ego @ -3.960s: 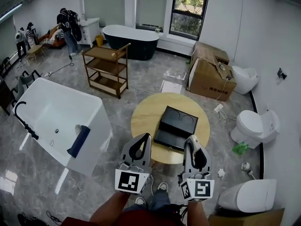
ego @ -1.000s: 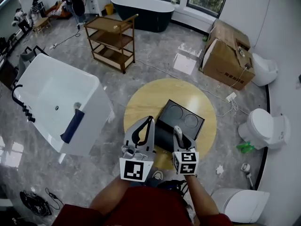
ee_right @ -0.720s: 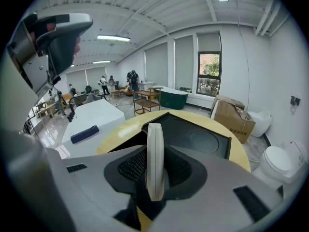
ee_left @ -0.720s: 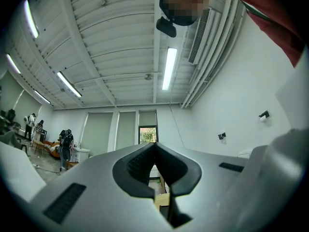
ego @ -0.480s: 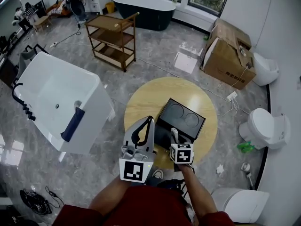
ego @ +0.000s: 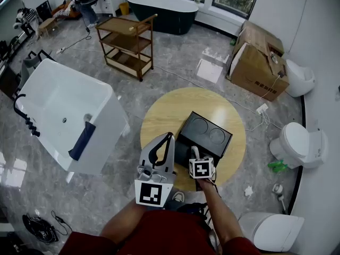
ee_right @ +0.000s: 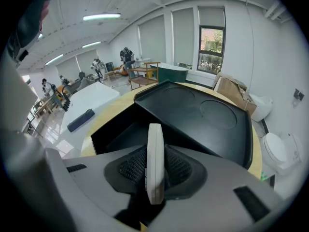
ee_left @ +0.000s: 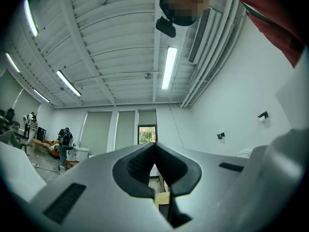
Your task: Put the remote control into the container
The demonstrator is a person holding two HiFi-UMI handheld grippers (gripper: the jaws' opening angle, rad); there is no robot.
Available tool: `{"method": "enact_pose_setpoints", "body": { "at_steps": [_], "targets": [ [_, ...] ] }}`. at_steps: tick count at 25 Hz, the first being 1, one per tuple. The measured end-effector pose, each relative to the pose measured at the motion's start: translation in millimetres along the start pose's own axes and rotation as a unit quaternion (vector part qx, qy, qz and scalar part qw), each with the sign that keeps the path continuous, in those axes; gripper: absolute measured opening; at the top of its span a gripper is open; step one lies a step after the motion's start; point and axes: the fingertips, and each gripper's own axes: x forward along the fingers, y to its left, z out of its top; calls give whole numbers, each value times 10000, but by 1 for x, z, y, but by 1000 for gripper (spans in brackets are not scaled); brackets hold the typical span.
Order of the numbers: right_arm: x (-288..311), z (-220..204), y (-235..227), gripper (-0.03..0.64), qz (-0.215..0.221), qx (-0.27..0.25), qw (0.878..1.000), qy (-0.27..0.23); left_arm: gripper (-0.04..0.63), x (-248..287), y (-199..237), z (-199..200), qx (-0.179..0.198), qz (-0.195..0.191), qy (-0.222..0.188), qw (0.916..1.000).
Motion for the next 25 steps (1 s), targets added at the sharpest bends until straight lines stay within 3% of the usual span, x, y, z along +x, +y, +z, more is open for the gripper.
{"method": "enact_pose_setpoints", "body": {
  "at_steps": [14, 25],
  "targets": [
    [9, -5, 4, 118, 63, -182, 9998, 20, 15, -1, -3, -3, -64, 0, 18, 10000],
    [5, -5, 13, 178, 240, -172, 9995, -98, 15, -3, -3, -4, -110, -17, 39, 9999]
  ]
}}
